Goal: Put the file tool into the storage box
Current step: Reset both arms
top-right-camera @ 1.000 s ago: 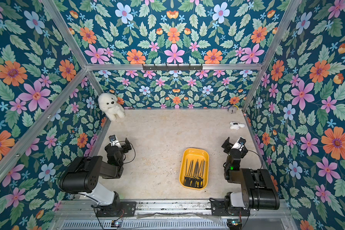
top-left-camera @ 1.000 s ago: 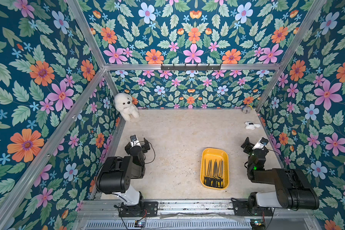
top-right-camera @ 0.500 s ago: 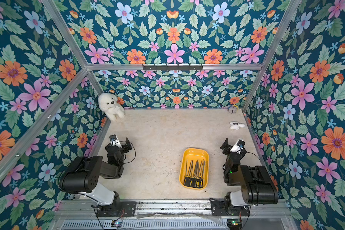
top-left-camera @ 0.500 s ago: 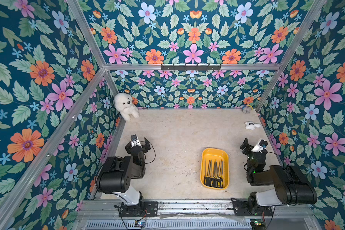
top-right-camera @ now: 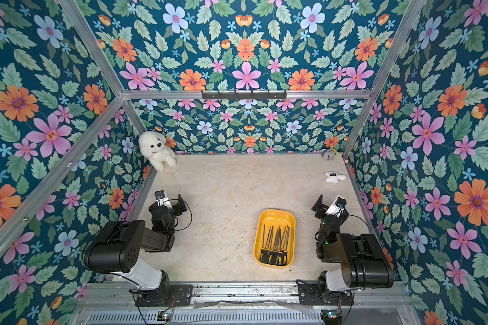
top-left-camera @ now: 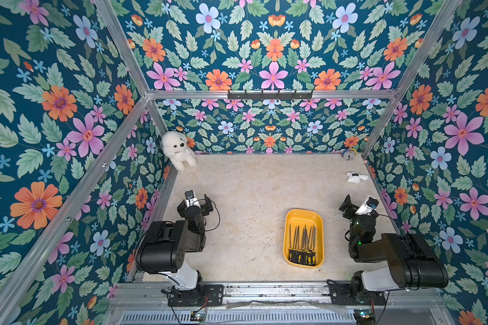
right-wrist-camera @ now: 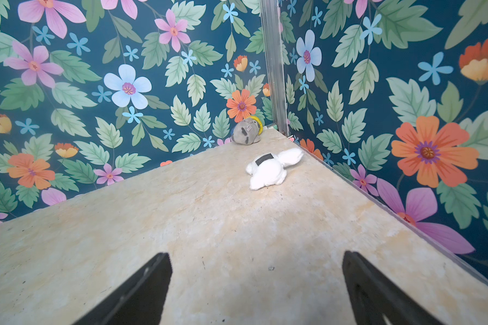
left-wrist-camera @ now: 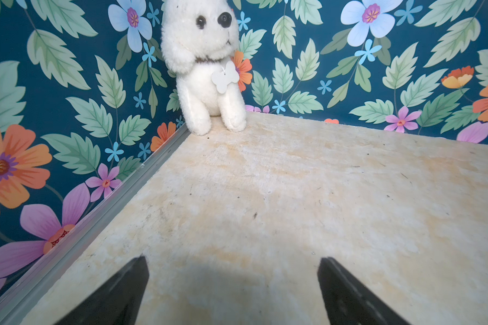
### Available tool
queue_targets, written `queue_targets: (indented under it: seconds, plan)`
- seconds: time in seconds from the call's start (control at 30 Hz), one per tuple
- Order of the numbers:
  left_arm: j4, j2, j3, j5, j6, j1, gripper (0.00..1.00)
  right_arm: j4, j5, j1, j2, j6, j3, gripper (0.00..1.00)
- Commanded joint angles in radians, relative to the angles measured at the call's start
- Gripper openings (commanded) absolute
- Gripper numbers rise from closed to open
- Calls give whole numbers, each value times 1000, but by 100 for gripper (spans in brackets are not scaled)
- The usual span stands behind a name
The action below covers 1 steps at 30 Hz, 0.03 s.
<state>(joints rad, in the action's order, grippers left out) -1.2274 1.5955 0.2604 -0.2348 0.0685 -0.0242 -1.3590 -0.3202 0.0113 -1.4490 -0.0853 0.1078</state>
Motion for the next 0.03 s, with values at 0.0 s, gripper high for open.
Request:
queue_targets:
  seconds: [0.0]
  plan:
    - [-26,-1,1,2,-12,1,100,-32,-8,1,-1,5,3,99]
